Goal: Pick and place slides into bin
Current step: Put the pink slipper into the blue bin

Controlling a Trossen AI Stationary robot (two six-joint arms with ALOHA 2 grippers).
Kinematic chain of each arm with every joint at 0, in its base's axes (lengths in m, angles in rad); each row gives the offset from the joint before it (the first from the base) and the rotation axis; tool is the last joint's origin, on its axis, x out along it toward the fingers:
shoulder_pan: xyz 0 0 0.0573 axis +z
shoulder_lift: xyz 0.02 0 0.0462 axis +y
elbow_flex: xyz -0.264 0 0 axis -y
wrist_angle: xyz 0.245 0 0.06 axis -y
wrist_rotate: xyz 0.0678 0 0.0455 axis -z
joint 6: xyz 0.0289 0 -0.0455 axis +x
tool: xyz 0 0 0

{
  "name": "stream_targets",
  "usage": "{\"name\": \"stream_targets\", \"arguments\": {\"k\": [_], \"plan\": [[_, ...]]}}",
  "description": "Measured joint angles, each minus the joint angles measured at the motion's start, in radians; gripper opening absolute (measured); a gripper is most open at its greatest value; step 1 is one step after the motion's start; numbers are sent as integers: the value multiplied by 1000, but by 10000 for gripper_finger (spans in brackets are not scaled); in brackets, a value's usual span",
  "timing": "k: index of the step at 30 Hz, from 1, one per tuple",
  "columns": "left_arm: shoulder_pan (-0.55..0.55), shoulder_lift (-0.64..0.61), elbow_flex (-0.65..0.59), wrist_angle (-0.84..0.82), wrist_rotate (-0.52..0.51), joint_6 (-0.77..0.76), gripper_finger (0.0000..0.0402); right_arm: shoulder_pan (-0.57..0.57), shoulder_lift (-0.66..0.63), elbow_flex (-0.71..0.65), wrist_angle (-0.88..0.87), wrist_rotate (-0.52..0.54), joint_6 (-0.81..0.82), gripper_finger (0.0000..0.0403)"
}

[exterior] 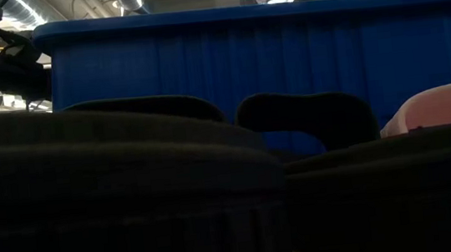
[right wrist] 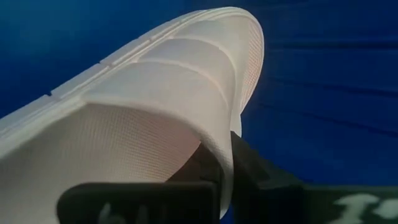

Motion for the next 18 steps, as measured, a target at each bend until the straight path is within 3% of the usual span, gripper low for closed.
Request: {"name": "stream_targets", "arguments": {"k": [18], "plan": [[0, 0, 0, -2, -60, 1, 82, -104, -2, -227, 230, -47, -201, 12]]}}
